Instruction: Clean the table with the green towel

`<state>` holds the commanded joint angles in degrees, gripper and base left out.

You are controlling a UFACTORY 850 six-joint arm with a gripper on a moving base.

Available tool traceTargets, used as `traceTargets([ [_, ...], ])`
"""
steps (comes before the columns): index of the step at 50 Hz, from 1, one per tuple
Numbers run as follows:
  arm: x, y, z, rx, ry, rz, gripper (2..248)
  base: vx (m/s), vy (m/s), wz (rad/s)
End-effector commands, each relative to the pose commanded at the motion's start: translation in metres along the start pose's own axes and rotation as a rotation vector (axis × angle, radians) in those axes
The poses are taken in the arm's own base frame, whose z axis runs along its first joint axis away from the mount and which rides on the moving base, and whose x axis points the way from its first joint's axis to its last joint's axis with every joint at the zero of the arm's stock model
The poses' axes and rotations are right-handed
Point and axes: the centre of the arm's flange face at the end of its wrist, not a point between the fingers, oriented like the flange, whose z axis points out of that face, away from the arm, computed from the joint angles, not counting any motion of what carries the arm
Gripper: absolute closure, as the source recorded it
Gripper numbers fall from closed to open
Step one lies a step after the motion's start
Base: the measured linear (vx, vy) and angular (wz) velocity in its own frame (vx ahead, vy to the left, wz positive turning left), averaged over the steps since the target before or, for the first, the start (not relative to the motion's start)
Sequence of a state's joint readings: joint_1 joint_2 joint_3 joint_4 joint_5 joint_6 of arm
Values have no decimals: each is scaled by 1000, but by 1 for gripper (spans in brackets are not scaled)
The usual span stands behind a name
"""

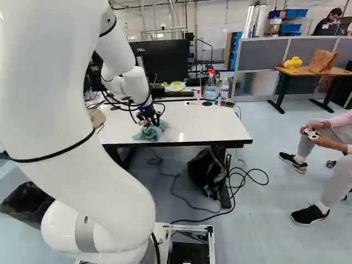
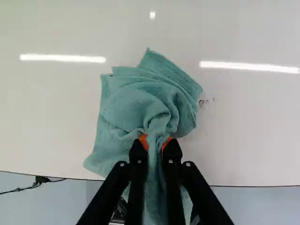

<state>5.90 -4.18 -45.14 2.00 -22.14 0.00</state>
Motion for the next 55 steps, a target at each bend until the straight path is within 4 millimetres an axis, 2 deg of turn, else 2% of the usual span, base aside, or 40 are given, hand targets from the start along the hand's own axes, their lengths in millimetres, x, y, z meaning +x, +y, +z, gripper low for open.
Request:
traceTargets([
  [11,-19,1,-6,-1,-3,1,204,0,0,0],
  [25,-21,24,-7,-17,-2,51,204,0,0,0],
  [36,-13,43,-5,-32,0,94,204,0,0,0],
  [55,12,75,2,-52,7,153,204,0,0,0],
])
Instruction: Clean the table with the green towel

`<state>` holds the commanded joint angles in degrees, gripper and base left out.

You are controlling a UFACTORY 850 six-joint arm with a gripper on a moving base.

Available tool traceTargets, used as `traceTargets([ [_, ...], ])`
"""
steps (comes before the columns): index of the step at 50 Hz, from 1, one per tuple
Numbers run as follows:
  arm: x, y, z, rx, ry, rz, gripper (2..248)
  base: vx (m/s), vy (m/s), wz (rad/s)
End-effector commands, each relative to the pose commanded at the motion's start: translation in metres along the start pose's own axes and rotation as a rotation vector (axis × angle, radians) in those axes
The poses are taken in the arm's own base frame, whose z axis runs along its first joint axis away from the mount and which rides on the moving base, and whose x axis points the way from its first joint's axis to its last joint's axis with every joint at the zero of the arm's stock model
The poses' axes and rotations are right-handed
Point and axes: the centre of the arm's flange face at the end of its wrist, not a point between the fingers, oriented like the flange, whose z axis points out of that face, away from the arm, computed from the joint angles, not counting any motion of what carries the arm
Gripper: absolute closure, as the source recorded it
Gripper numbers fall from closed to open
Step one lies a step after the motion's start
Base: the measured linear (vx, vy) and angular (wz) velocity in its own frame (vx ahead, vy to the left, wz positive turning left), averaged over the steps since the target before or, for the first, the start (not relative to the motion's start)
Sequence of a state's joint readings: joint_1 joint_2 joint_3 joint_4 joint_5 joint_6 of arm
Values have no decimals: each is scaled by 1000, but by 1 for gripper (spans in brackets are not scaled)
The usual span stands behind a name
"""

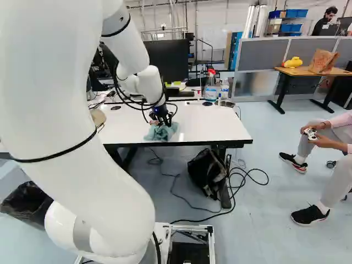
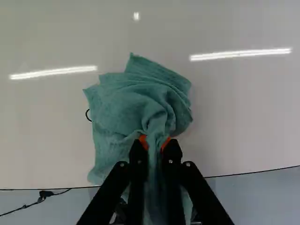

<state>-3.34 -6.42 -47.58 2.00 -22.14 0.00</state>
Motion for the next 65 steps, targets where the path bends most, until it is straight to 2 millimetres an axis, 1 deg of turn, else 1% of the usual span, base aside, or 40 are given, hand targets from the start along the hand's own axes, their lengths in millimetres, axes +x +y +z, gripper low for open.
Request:
traceTargets([
  [14,23,17,7,-11,8,33,204,0,0,0],
  [29,51,24,17,-16,21,46,204,0,0,0],
  [43,76,21,26,-13,34,40,204,0,0,0],
  [50,87,16,30,-10,40,31,204,0,0,0],
  [65,91,-9,32,5,42,-11,204,0,0,0],
])
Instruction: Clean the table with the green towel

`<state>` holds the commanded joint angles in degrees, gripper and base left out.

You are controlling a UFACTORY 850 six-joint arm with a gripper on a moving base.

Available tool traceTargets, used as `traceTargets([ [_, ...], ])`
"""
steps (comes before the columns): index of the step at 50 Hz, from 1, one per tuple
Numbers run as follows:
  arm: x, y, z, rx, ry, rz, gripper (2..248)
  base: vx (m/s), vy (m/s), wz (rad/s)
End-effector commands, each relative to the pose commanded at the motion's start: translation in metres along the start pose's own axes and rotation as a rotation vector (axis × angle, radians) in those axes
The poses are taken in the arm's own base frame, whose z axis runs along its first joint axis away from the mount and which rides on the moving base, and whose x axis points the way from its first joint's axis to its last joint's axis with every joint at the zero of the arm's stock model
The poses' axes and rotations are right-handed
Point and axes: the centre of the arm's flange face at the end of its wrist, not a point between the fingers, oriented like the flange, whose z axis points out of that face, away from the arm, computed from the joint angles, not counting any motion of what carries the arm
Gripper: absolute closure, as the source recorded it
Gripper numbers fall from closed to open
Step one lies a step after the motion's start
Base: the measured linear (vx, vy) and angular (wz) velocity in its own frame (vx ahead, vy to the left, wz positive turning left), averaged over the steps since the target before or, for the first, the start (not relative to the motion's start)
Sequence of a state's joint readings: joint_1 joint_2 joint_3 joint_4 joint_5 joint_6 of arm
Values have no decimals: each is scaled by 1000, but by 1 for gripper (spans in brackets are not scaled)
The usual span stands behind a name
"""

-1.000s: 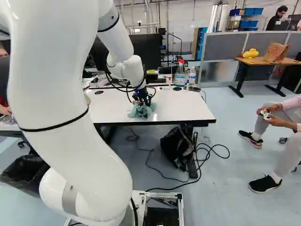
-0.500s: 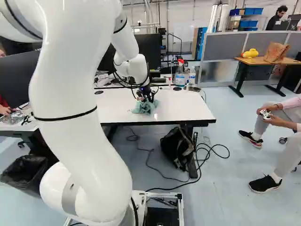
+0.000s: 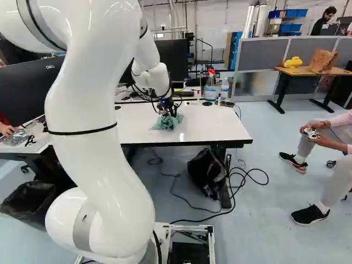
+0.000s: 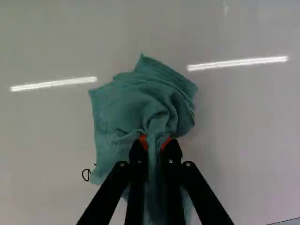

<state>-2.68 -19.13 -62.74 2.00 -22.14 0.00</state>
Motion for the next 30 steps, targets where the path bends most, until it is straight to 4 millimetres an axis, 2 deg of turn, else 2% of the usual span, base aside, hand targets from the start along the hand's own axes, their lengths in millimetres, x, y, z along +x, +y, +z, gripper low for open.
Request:
traceTargets([
  [14,-5,-26,-1,17,-3,-43,204,0,0,0],
  [30,-26,-46,-10,31,-16,-81,204,0,0,0],
])
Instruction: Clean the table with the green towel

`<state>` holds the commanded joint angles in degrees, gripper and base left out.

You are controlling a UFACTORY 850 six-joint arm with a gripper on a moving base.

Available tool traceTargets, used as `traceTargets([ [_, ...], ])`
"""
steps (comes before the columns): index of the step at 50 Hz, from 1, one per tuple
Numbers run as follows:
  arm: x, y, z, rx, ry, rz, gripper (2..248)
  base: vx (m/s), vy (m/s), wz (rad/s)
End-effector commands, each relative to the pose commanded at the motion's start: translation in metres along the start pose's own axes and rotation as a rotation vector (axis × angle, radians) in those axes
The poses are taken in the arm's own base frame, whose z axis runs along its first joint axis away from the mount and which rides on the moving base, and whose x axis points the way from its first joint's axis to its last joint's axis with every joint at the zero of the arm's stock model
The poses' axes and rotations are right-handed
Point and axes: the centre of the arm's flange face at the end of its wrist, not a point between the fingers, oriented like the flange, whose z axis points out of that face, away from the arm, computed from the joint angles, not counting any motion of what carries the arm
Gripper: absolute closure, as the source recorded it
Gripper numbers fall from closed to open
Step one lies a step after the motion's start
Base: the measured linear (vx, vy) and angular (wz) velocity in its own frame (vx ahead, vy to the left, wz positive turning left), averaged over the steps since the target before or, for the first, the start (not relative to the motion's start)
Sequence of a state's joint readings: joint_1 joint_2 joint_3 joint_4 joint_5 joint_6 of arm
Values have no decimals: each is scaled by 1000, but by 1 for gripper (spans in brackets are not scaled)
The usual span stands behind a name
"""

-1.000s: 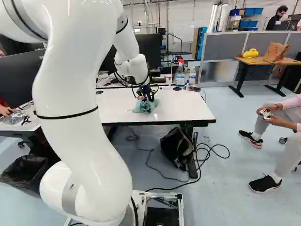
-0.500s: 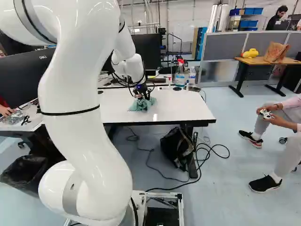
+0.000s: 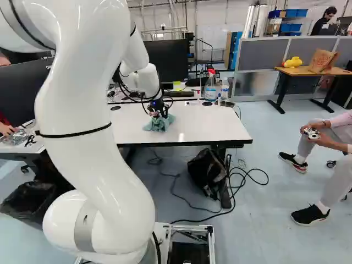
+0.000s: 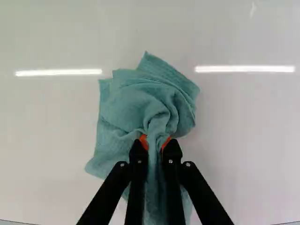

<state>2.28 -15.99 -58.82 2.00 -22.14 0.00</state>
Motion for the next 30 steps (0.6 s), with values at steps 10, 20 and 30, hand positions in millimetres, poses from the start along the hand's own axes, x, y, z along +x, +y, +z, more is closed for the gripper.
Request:
traceTargets([
  [10,-16,-10,-6,7,-9,-18,204,0,0,0],
  [20,-34,-19,-13,13,-17,-37,204,0,0,0],
  [30,-52,-28,-19,20,-25,-57,204,0,0,0],
])
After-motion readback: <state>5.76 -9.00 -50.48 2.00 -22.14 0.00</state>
